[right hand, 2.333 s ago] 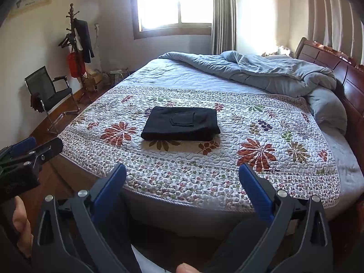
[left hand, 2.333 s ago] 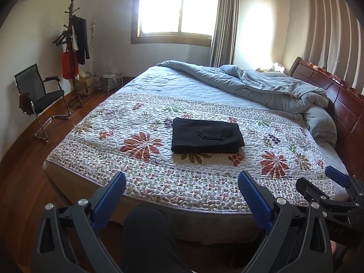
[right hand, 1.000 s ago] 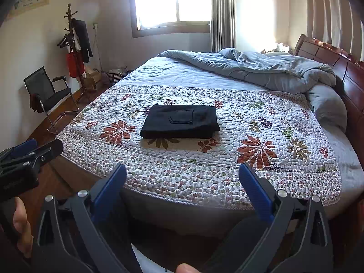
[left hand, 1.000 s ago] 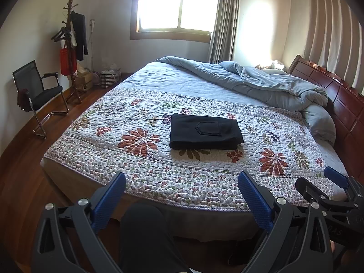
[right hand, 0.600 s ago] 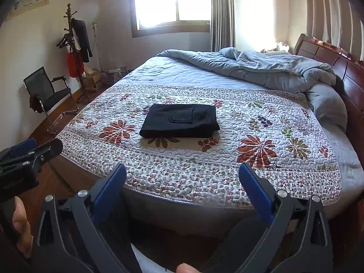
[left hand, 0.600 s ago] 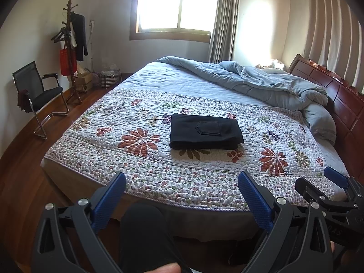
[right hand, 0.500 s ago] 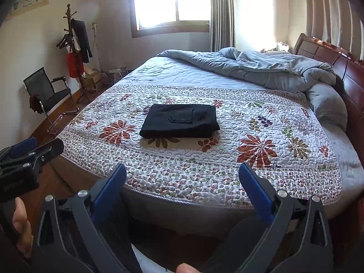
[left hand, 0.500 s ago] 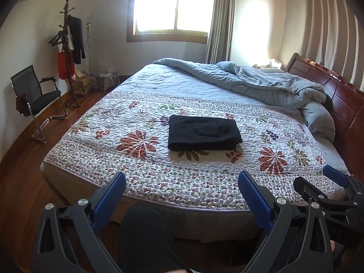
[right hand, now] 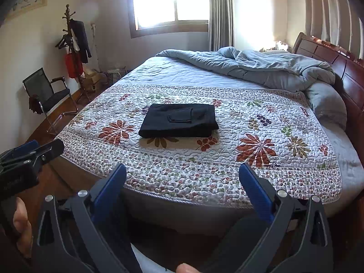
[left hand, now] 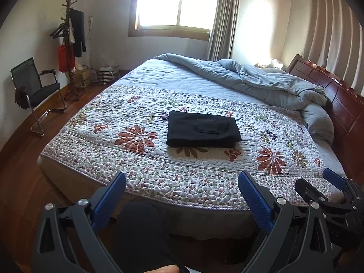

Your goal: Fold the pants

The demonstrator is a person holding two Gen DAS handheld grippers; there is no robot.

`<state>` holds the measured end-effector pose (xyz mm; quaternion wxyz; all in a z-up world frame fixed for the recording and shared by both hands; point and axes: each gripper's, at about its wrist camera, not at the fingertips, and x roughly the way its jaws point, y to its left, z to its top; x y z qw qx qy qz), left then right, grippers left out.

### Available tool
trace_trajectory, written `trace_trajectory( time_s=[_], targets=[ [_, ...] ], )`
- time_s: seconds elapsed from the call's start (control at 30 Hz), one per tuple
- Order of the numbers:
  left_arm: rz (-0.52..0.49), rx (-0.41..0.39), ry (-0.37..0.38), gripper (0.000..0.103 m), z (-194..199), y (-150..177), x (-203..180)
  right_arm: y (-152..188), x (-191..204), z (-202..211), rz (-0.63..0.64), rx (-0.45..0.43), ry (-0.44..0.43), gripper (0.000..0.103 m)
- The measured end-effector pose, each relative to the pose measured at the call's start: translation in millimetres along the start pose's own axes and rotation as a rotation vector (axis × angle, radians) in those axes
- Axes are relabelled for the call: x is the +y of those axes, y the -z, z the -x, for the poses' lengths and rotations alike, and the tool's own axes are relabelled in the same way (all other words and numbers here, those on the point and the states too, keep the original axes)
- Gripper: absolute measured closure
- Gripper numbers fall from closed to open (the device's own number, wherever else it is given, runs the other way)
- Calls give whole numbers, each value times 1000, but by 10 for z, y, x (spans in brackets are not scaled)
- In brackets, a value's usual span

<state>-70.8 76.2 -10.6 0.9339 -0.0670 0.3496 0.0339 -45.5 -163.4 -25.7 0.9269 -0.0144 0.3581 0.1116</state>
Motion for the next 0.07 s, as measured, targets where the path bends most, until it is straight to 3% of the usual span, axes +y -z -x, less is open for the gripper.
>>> trace_trajectory(
  time_s=[0.07],
  targets=[
    [-5,-4,-5,4,6,-8,-5,-6,6,-1,0,-1,-2,4]
  ],
)
